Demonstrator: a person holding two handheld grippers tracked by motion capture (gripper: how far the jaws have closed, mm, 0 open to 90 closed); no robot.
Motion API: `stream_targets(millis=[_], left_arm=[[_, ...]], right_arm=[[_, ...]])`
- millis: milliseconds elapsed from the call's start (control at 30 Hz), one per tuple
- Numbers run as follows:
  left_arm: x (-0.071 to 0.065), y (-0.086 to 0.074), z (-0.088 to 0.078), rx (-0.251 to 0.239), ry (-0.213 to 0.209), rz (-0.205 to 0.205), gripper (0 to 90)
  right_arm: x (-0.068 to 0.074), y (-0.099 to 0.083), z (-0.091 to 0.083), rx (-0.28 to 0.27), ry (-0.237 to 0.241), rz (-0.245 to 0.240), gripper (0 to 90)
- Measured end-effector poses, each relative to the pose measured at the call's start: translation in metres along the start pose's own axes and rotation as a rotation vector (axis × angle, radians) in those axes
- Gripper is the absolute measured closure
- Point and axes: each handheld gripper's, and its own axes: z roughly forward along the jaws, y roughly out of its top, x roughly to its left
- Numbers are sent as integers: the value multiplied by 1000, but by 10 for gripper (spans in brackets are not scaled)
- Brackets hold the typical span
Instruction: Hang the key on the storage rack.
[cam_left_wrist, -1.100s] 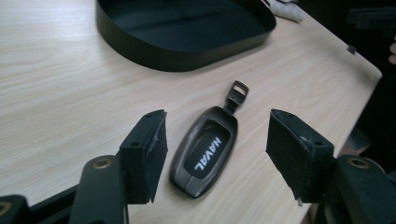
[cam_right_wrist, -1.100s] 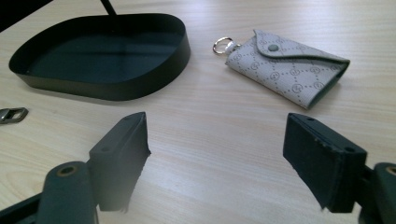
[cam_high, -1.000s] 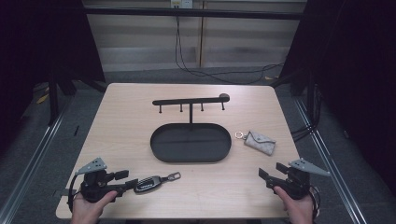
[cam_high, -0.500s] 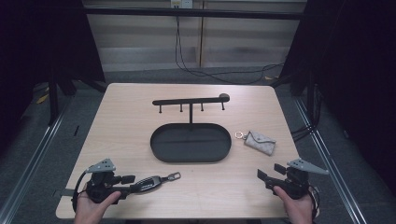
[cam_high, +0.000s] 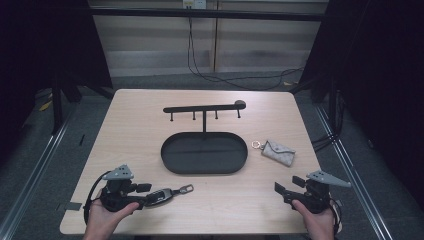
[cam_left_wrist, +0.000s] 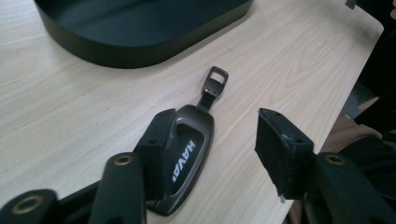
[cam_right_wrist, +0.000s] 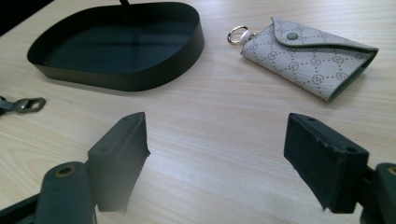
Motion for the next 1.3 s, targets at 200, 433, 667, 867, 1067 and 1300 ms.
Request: stream_targets(millis=[200,433,667,867,1067,1300], left_arm=[[-8,21,6,36,14,58,456],[-15,41,21,113,49,146,476],[-18,50,38,212,41,197,520],[-20,58,45,265,58,224,543],[-28,61,52,308,67,257,547],[-27,70,63,354,50,256,524]], right_arm=[[1,0,0,2,3,-4,238],[1,0,1,12,8,-4,256],[1,0,2,18,14,-1,234],[1,0,2,24,6,-4,228],[1,0,3,28,10,-3,226],[2,0,3,18,14,-12,230]])
